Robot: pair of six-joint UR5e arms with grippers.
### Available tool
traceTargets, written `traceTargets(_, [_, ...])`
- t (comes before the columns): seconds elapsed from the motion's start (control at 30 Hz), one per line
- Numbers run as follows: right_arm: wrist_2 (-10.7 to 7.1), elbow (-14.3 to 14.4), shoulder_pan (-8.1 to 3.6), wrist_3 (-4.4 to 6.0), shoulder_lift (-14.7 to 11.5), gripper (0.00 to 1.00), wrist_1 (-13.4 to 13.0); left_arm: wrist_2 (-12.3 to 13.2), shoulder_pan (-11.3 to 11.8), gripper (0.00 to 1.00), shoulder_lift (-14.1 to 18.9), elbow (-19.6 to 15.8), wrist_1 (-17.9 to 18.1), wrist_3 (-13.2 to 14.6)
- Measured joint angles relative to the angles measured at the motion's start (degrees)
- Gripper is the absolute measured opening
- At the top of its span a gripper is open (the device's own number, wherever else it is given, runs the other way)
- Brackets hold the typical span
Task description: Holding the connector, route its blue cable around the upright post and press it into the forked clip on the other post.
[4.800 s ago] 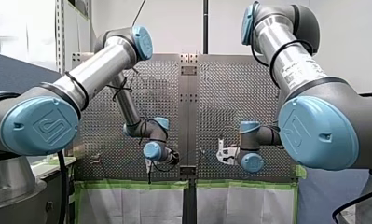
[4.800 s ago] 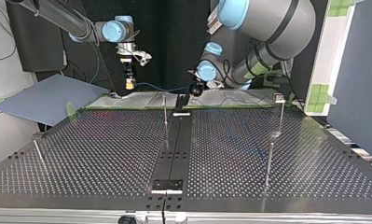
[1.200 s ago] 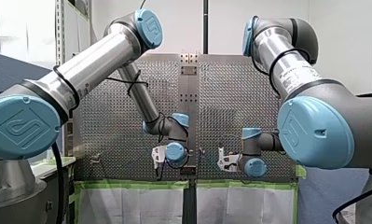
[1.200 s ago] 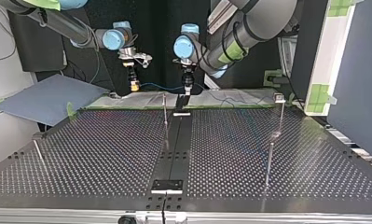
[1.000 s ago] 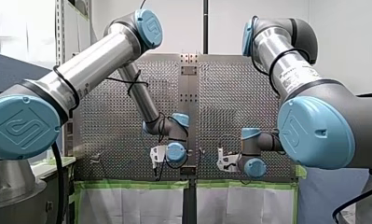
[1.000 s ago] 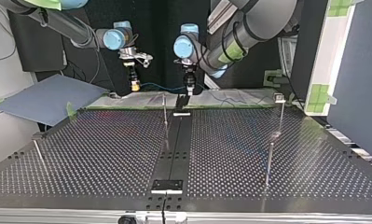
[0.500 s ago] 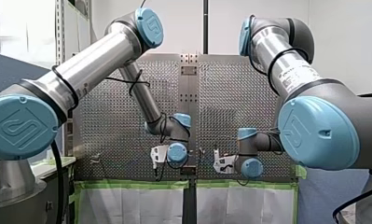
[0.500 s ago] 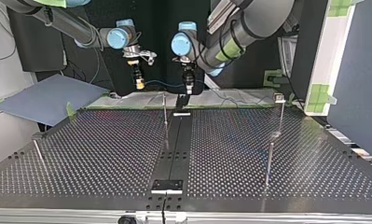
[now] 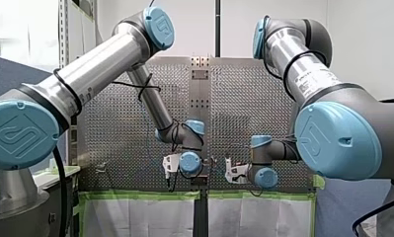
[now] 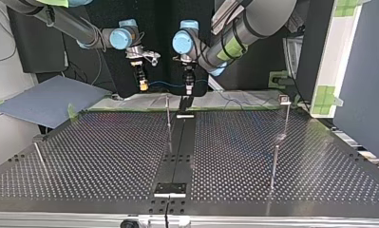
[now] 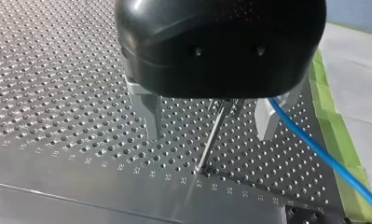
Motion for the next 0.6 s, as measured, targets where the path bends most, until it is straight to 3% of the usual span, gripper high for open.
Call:
traceTargets(0.23, [-0.02, 0.00, 0.00, -0.03, 0.00, 0.00, 0.03, -1.22, -0.01, 1.00, 0.00, -0.03, 0.00, 0.05])
traceTargets(0.27, [-0.02, 0.00, 0.00, -0.03, 0.00, 0.00, 0.05, -1.67, -0.01, 0.90, 0.00, -0.03, -0.01, 0.05])
traceTargets(0.3, [-0.02, -0.01, 0.00, -0.03, 0.00, 0.00, 0.05, -1.95, -0.01, 0.90, 0.00, -0.03, -0.03, 0.06])
traceTargets(0.37, [-0.02, -0.02, 0.00, -0.04, -0.01, 0.00, 0.06, -2.37, -0.01, 0.73, 0.00, -0.04, -0.10, 0.09])
traceTargets(0.4, [-0.02, -0.02, 0.00, -0.04, -0.01, 0.00, 0.06, -2.46, -0.01, 0.73, 0.00, -0.04, -0.12, 0.10])
traceTargets(0.47, [-0.02, -0.03, 0.00, -0.04, 0.00, 0.00, 0.07, -2.58, -0.01, 0.48, 0.00, -0.05, -0.15, 0.13])
traceTargets(0.5, [-0.02, -0.04, 0.00, -0.04, 0.00, 0.00, 0.07, -2.61, -0.01, 0.48, 0.00, -0.05, -0.16, 0.17])
traceTargets(0.57, [-0.02, -0.03, 0.04, -0.04, 0.00, 0.00, 0.11, -2.63, -0.02, 0.20, 0.00, -0.05, -0.14, 0.46])
traceTargets(0.6, [-0.02, -0.03, 0.06, -0.04, 0.00, 0.00, 0.12, -2.63, -0.02, 0.20, 0.00, -0.05, -0.13, 0.66])
